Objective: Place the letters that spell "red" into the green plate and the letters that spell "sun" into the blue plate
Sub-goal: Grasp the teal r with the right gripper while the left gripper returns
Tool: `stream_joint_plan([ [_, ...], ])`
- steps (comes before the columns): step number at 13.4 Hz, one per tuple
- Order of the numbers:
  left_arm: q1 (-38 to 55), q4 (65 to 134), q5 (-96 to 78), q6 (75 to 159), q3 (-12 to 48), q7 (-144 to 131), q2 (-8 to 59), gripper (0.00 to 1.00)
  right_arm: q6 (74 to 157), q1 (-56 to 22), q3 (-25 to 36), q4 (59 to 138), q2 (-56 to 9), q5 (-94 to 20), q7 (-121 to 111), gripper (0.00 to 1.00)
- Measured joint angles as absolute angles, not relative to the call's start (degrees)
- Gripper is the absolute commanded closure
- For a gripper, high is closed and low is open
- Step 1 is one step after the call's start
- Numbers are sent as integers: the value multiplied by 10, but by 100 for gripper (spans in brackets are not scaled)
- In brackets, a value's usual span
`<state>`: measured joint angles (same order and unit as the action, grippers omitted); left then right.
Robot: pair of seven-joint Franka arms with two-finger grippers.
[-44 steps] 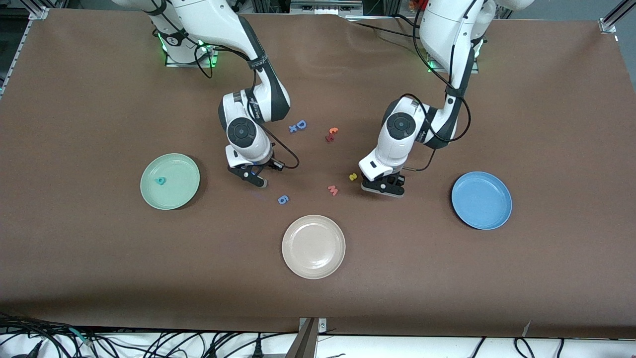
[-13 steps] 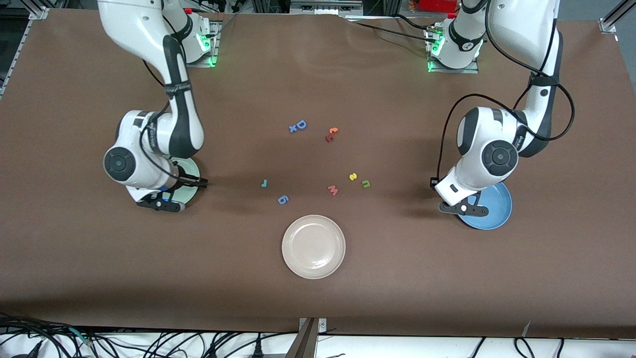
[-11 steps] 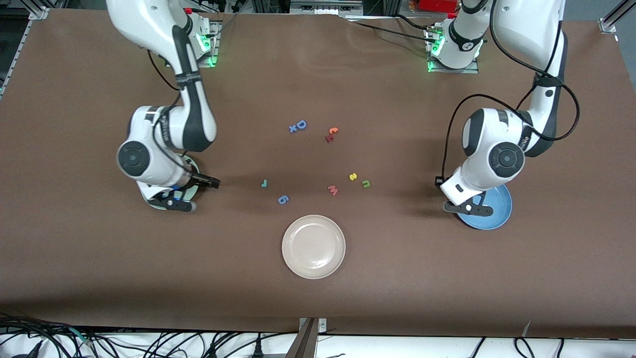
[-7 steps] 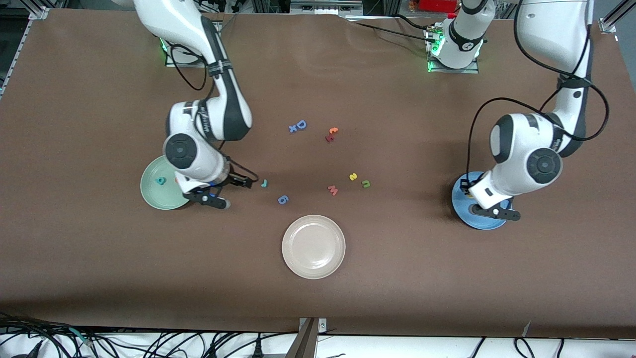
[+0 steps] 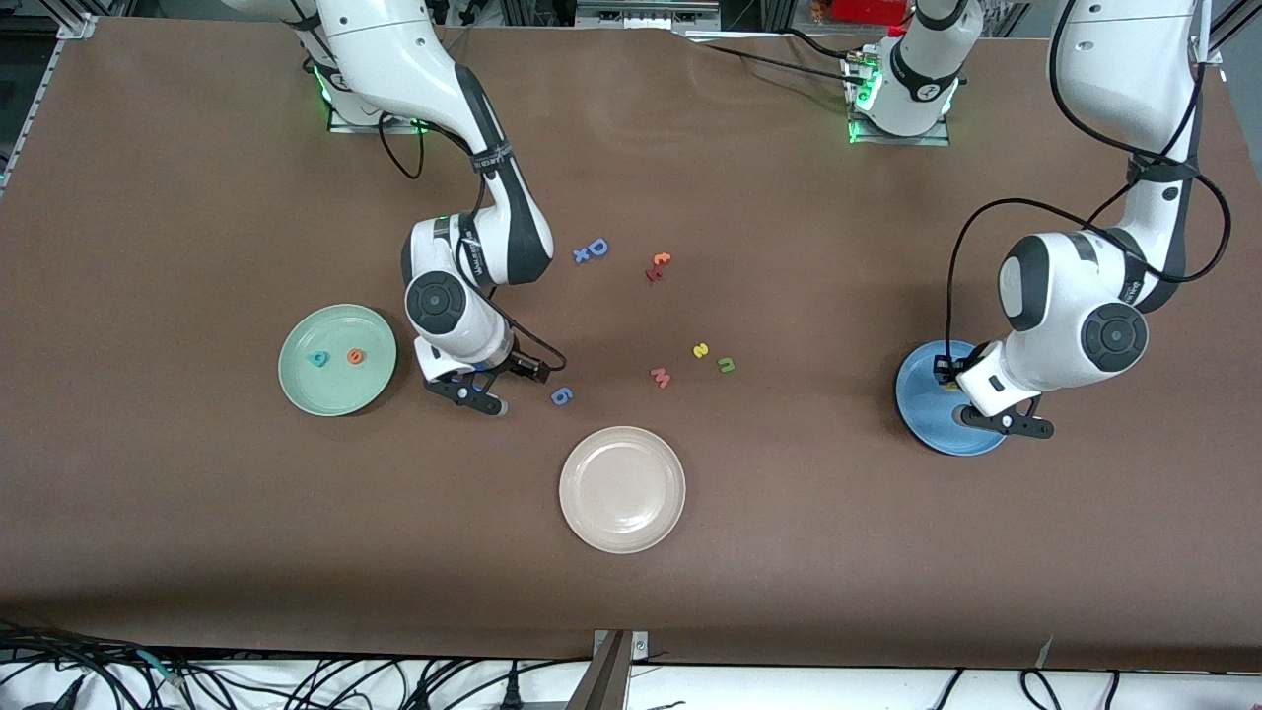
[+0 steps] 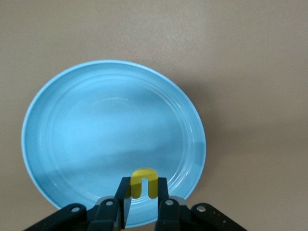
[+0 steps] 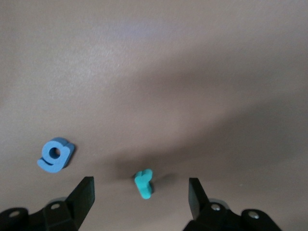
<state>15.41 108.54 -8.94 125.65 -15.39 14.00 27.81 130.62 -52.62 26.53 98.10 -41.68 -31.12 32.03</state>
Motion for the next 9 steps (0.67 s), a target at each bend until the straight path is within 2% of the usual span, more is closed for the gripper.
stream_joint_plan([
  [3,152,1085,-89,1270,-153,140,293,100,1318,-525,265,981,-427,-312,320,22],
  [5,151,1085,-89,1275,-153,140,297,97,1331,-525,264,981,-440,-312,320,24],
  [6,151,1085,-89,1278,-153,140,299,77,1334,-525,263,981,-442,-312,320,24],
  [7,151,1085,-89,1280,-153,140,301,35,1334,-525,263,981,-442,-312,321,24],
  [8,151,1085,-89,1281,-153,140,302,0,1334,-525,263,980,-442,-313,323,24],
  [9,150,1085,-89,1281,-152,140,303,0,1334,-525,263,980,-442,-313,324,25],
])
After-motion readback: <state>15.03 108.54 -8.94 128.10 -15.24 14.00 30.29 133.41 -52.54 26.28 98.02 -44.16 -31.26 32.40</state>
